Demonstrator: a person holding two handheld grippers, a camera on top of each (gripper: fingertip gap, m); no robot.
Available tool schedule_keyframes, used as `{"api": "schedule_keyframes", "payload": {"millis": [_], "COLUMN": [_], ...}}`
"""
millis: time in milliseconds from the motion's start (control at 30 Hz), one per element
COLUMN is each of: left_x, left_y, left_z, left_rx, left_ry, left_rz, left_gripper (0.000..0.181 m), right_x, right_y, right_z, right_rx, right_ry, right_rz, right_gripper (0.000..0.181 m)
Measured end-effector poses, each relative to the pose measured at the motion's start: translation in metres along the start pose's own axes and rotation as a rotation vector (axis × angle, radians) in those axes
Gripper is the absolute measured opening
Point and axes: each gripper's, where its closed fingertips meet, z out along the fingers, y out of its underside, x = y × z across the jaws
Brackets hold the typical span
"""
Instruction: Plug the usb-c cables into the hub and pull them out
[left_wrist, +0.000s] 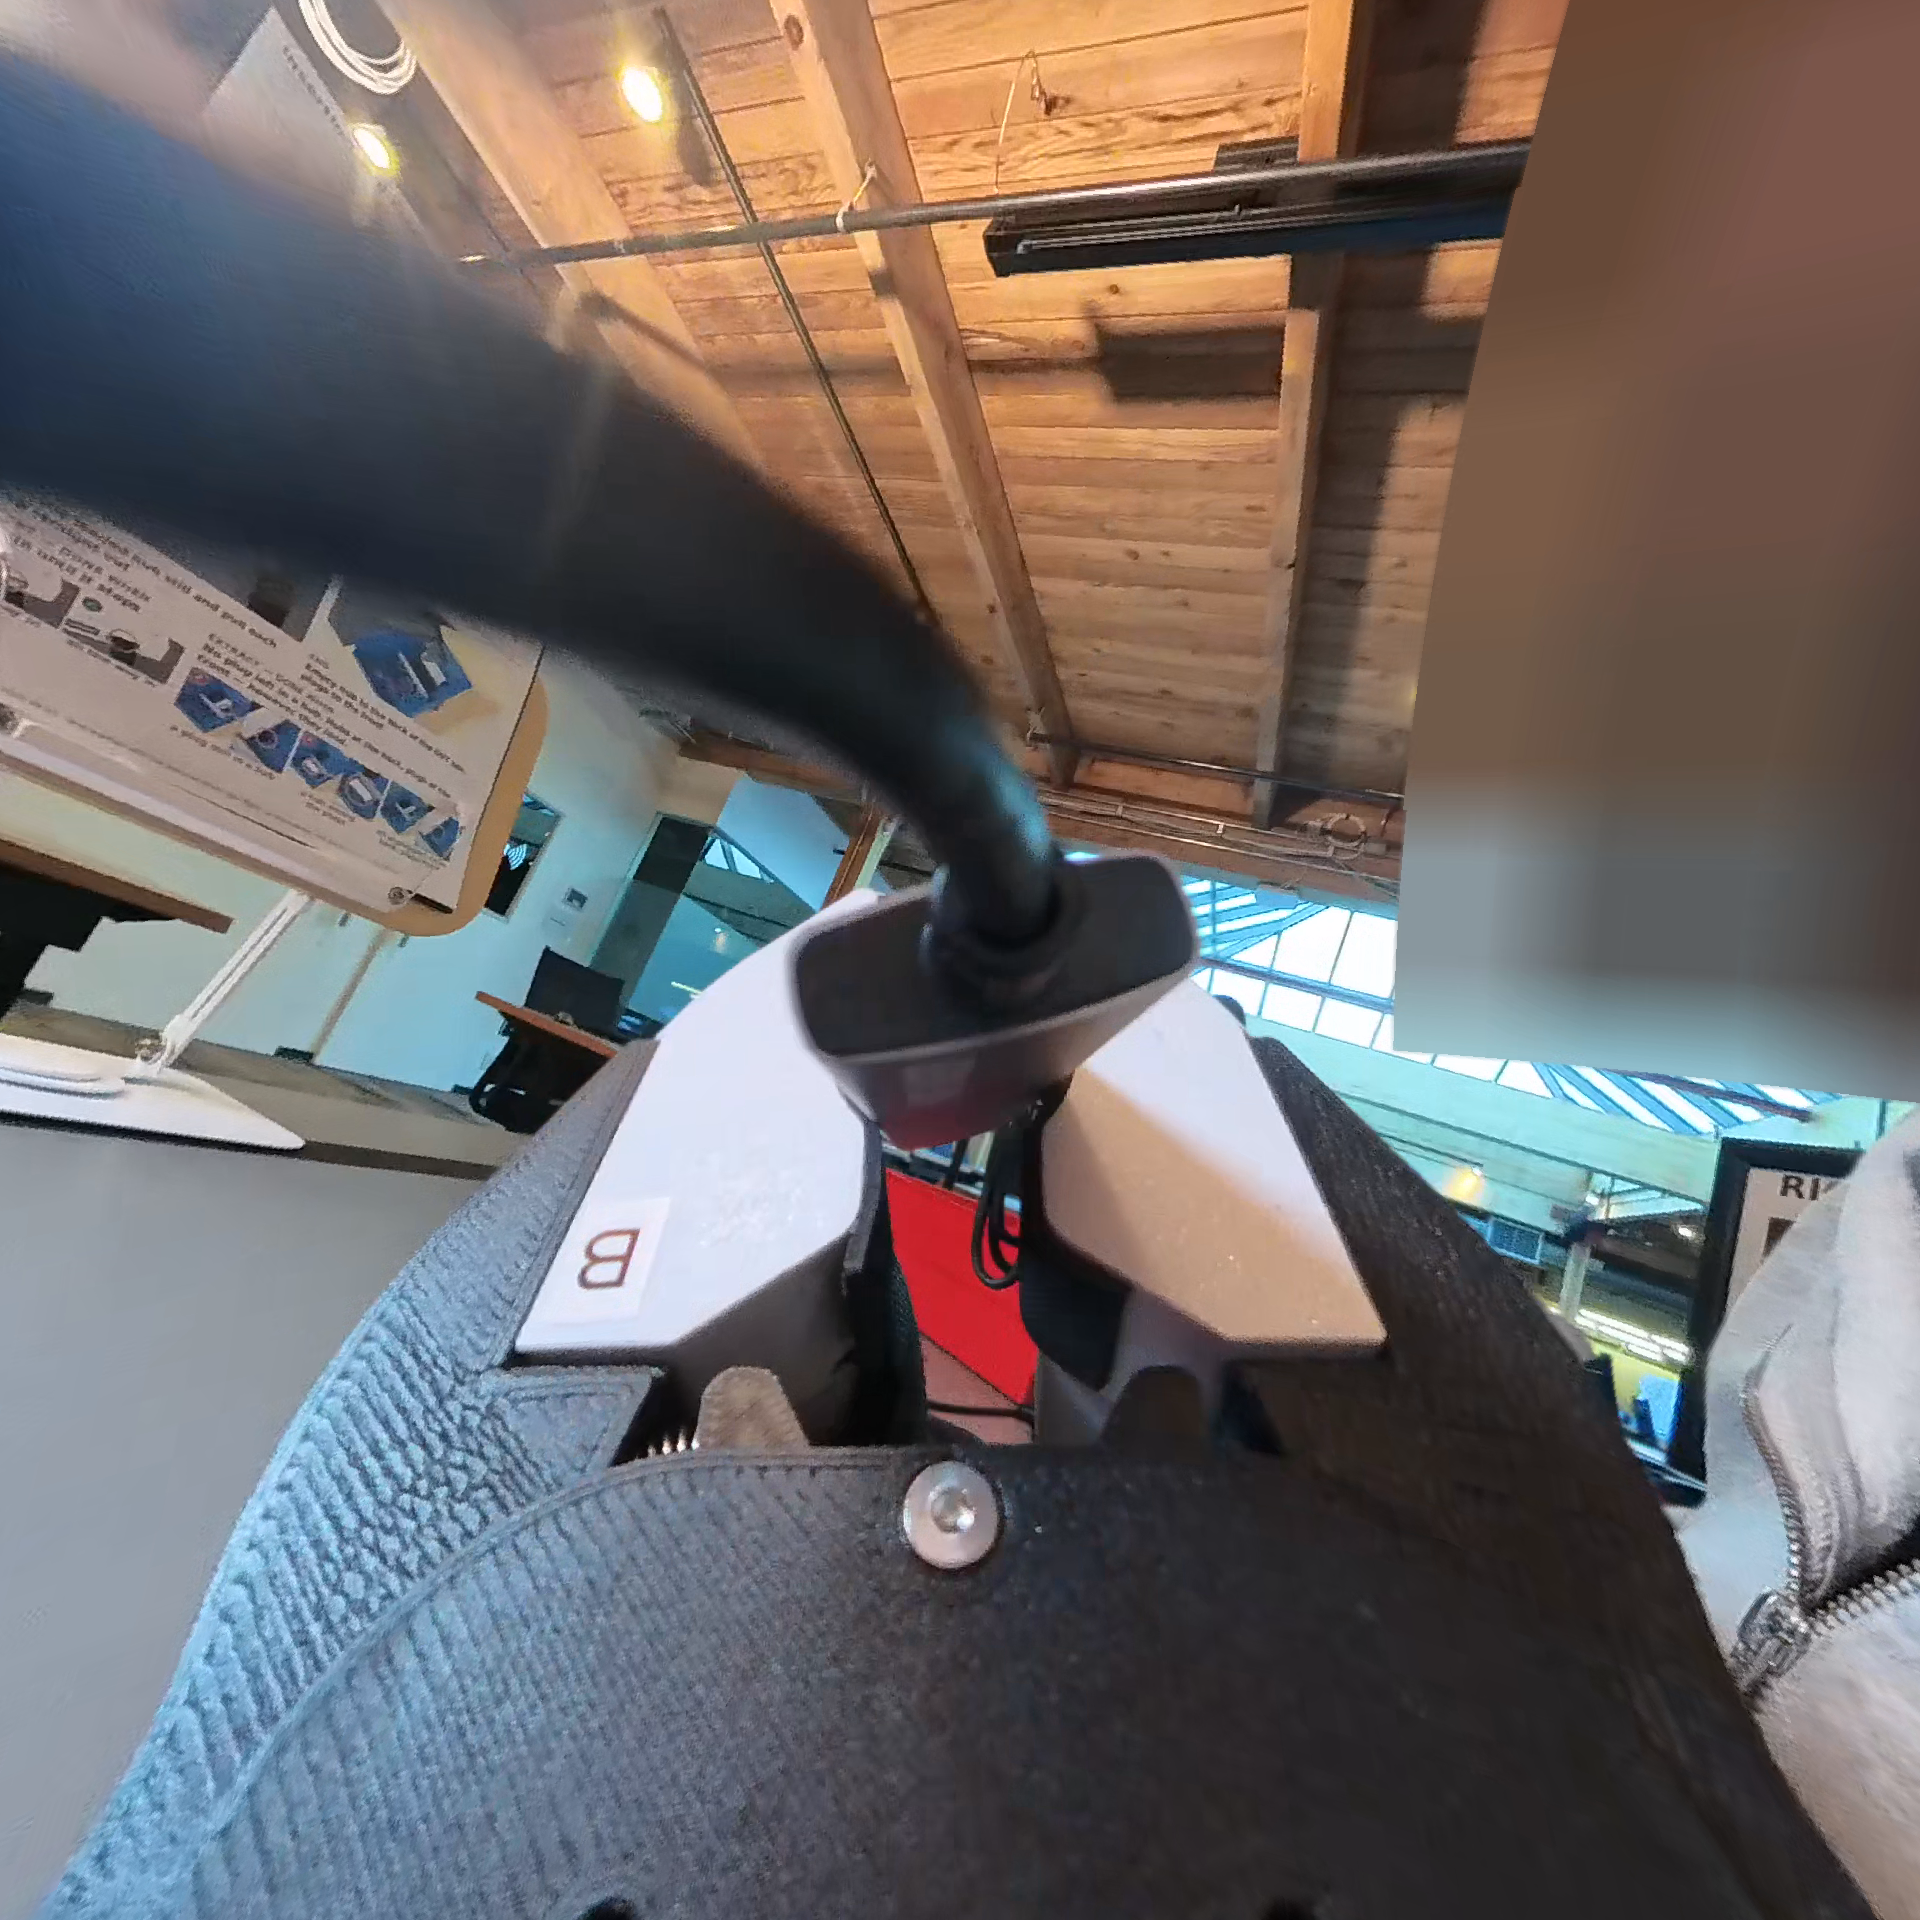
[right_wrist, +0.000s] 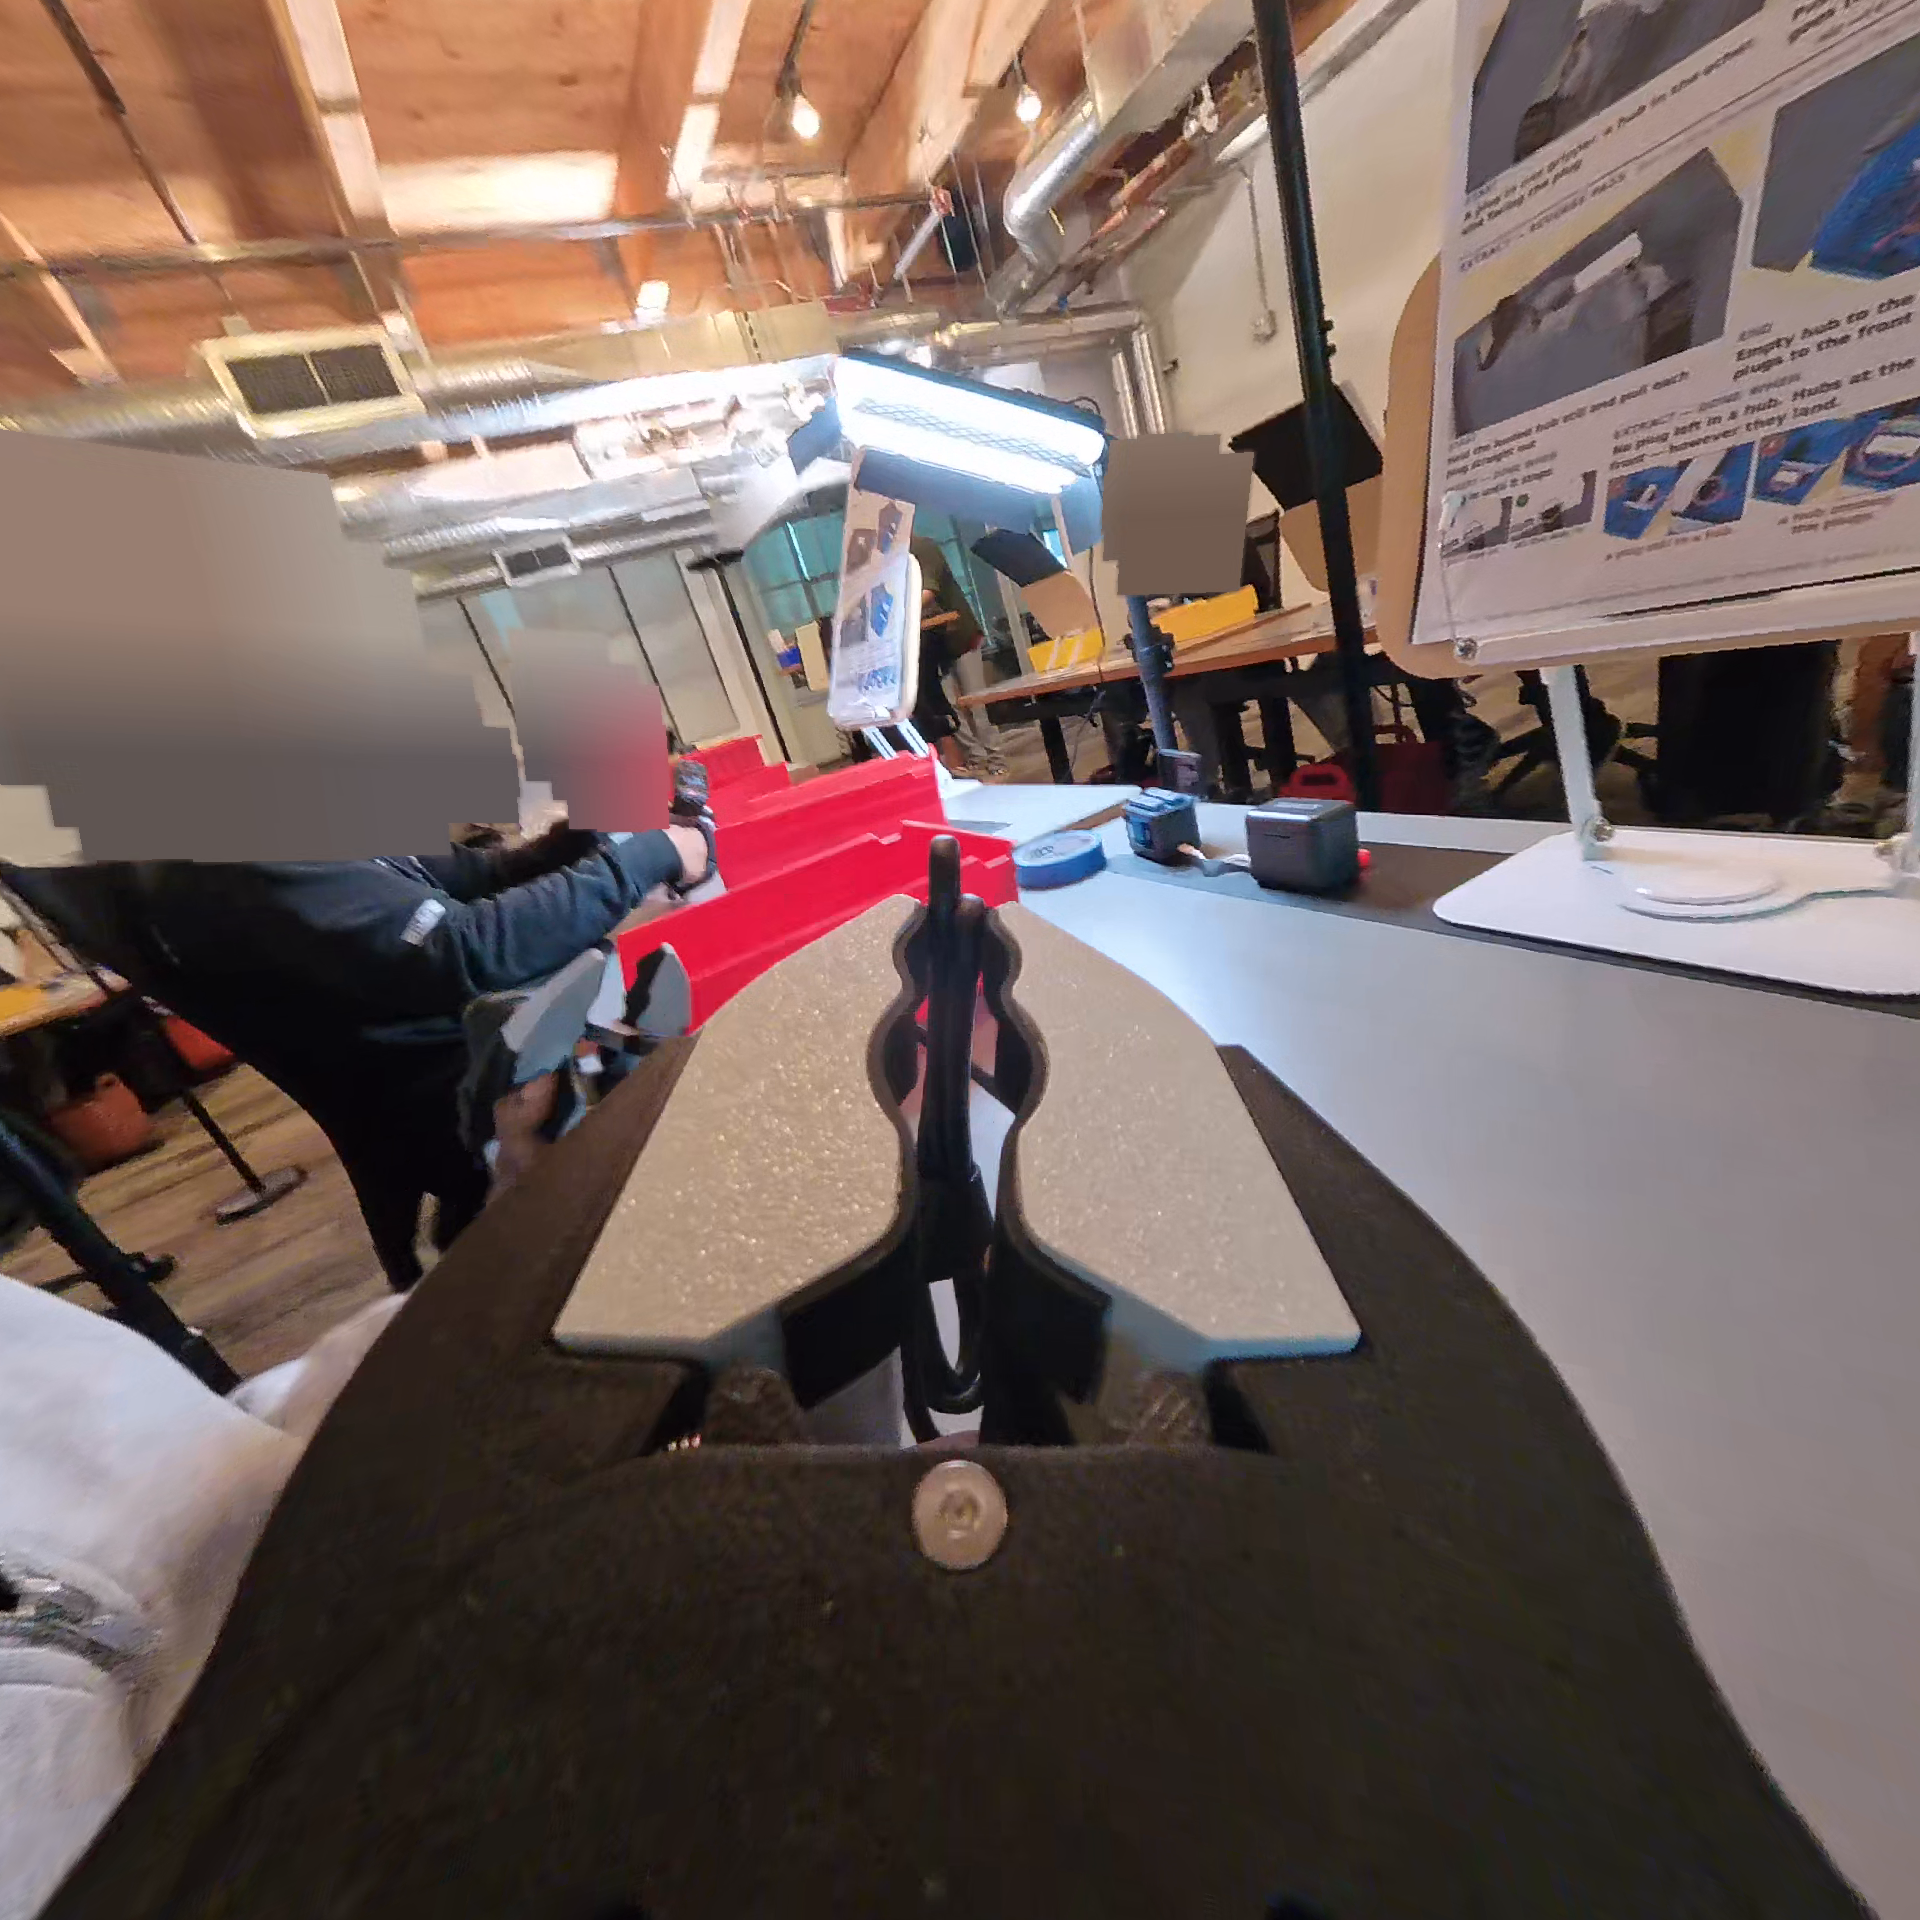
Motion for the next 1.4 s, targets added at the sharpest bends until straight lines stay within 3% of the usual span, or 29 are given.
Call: {"api": "schedule_keyframes", "payload": {"millis": [267, 333, 433, 467, 500, 600, 700, 800, 900, 933, 1000, 1100, 1167, 1300, 1400], "left_x": [-0.021, -0.028, -0.038, -0.040, -0.041, -0.041, -0.040, -0.040, -0.040, -0.040, -0.041, -0.042, -0.042, -0.042, -0.042], "left_y": [0.006, 0.001, -0.006, -0.008, -0.009, -0.006, -0.005, -0.004, -0.003, -0.003, -0.003, -0.004, -0.004, -0.005, -0.005], "left_z": [-0.003, -0.006, -0.013, -0.015, -0.015, -0.014, -0.014, -0.013, -0.013, -0.013, -0.013, -0.014, -0.014, -0.015, -0.015], "left_rx": [-0.071, -0.051, -0.020, -0.010, -0.008, -0.022, -0.023, -0.030, -0.035, -0.036, -0.034, -0.028, -0.027, -0.024, -0.025], "left_ry": [-0.212, -0.269, -0.350, -0.361, -0.360, -0.348, -0.346, -0.339, -0.337, -0.336, -0.333, -0.332, -0.333, -0.333, -0.334], "left_rz": [0.220, 0.257, 0.271, 0.267, 0.256, 0.234, 0.236, 0.234, 0.235, 0.231, 0.219, 0.198, 0.195, 0.194, 0.197], "left_gripper": [0.021, 0.021, 0.021, 0.020, 0.020, 0.020, 0.020, 0.020, 0.020, 0.020, 0.021, 0.021, 0.021, 0.020, 0.020], "right_x": [0.042, 0.045, 0.032, 0.022, 0.010, -0.026, -0.029, -0.023, -0.007, -0.007, -0.004, 0.000, -0.005, -0.003, 0.015], "right_y": [0.052, 0.075, 0.095, 0.099, 0.103, 0.137, 0.177, 0.199, 0.212, 0.213, 0.210, 0.180, 0.138, 0.002, -0.114], "right_z": [0.053, 0.066, 0.063, 0.056, 0.047, 0.002, -0.026, -0.024, -0.023, -0.025, -0.026, -0.017, -0.012, -0.021, -0.059], "right_rx": [-0.315, -0.463, -0.651, -0.691, -0.726, -0.945, -1.199, -1.257, -1.337, -1.353, -1.342, -1.192, -1.025, -0.593, -0.264], "right_ry": [0.083, 0.035, -0.095, -0.162, -0.237, -0.503, -0.609, -0.646, -0.639, -0.656, -0.649, -0.556, -0.480, -0.195, 0.145], "right_rz": [-0.217, -0.282, -0.453, -0.520, -0.594, -0.730, -0.800, -0.870, -0.883, -0.845, -0.824, -0.883, -0.848, -0.859, -0.878], "right_gripper": [0.010, 0.014, 0.079, 0.095, 0.099, 0.074, 0.066, 0.060, 0.044, 0.027, 0.022, 0.017, 0.017, 0.015, 0.014]}}
